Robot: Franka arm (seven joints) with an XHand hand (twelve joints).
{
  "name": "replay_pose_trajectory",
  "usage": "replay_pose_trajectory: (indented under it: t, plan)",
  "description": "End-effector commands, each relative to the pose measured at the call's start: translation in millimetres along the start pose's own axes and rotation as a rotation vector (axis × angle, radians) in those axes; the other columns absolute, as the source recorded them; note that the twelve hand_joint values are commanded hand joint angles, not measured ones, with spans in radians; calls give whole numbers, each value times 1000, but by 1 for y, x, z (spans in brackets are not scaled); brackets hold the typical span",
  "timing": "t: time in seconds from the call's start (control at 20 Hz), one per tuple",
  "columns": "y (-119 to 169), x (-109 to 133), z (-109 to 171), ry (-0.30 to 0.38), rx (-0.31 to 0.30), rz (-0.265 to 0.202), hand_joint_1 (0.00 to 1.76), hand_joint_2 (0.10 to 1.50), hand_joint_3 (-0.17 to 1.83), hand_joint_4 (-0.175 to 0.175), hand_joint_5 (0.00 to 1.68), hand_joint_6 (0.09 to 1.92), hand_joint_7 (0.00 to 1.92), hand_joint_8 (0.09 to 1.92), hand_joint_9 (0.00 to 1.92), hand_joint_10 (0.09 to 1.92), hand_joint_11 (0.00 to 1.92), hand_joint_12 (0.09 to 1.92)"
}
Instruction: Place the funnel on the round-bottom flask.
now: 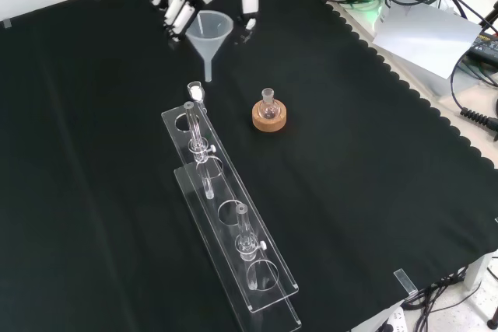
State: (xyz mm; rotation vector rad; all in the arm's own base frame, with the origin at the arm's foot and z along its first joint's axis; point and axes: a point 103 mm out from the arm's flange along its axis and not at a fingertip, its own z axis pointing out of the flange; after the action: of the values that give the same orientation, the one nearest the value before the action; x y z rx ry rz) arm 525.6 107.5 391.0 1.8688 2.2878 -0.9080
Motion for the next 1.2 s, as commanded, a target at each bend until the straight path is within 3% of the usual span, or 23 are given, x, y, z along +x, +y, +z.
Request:
replay_pose_trajectory:
  t: [0.05, 0.5, 1.2]
  plan:
    - [-54, 7, 29, -32, 74, 55, 830, 642, 666, -50, 639, 806, 796, 757, 1111, 619, 602, 1239]
    - [-73, 31, 79, -23, 142, 47, 829, 642, 668, -49, 633, 812, 789, 757, 1105, 622, 590, 1244]
    - [-65, 33, 136, 9, 204, 37, 824, 648, 676, -50, 630, 820, 782, 760, 1096, 628, 583, 1250]
